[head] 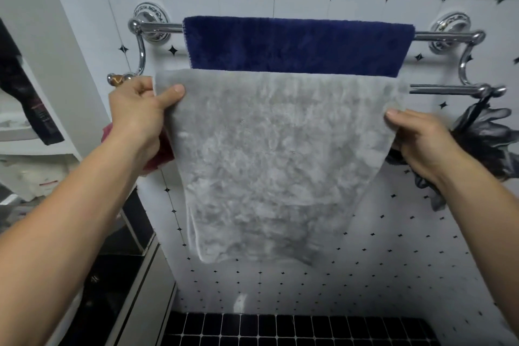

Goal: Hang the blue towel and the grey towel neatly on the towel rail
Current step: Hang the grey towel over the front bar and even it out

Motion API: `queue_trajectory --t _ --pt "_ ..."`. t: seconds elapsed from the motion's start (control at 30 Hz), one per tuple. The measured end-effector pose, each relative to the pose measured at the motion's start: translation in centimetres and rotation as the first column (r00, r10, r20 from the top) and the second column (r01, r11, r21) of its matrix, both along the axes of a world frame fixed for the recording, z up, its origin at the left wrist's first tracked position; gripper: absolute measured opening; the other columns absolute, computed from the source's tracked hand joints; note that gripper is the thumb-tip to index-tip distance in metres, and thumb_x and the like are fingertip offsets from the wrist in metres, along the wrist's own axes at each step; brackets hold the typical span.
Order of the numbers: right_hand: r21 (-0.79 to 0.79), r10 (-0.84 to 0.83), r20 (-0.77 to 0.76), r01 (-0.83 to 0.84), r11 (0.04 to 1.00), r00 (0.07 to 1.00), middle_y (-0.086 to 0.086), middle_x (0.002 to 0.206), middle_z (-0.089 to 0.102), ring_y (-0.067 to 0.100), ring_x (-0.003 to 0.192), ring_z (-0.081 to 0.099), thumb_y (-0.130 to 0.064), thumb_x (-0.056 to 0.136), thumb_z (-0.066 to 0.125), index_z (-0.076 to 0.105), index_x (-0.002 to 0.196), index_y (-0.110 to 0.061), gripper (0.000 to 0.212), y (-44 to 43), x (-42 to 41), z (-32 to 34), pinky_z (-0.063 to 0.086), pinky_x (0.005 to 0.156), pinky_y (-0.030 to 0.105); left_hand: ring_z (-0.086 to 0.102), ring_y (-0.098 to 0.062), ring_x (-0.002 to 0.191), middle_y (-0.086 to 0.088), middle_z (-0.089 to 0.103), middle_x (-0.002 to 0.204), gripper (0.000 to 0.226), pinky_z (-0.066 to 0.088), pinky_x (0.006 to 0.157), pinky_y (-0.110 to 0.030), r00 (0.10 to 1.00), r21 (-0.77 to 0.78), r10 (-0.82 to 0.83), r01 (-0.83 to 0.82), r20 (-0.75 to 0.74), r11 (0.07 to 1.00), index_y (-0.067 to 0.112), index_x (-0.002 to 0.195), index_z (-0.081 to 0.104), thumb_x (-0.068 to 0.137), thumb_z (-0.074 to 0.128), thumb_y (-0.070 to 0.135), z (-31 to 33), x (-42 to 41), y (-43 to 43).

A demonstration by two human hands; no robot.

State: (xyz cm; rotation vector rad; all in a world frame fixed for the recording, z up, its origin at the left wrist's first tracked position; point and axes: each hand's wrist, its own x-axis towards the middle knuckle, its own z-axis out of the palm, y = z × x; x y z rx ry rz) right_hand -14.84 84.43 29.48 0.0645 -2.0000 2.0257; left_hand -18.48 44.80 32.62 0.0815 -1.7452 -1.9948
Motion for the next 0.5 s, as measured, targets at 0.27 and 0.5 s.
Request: queue_trajectory --t 0.27,0.5 --pt "0.062 -0.153 -0.082 0.159 0.985 0.985 0.001 0.084 0.078 0.025 0.089 0.070 -0.043 0.080 0.072 0.079 0.078 -0.016 0.028 0.4 0.4 0.8 0.052 0.090 0.040 0.064 -0.003 0.055 0.012 0.067 0.061 0.022 0.053 0.055 -0.022 0.999 -0.006 0.009 -0.009 -0.037 1.000 0.023 0.079 0.059 0.076 0.081 0.019 -0.5 -0.4 -0.1" --pt "0.203 -0.205 -0.125 0.227 0.952 0.971 -0.009 0.065 0.074 0.006 0.062 0.068 -0.025 0.090 0.067 0.071 0.077 -0.012 0.019 -0.1 0.9 1.1 0.057 0.071 0.022 0.072 -0.011 0.067 0.009 0.075 0.069 0.017 0.060 0.062 -0.034 0.991 -0.001 -0.116 0.116 0.069 0.993 0.021 0.078 0.064 0.080 0.076 0.009 -4.0 0.0 -0.4"
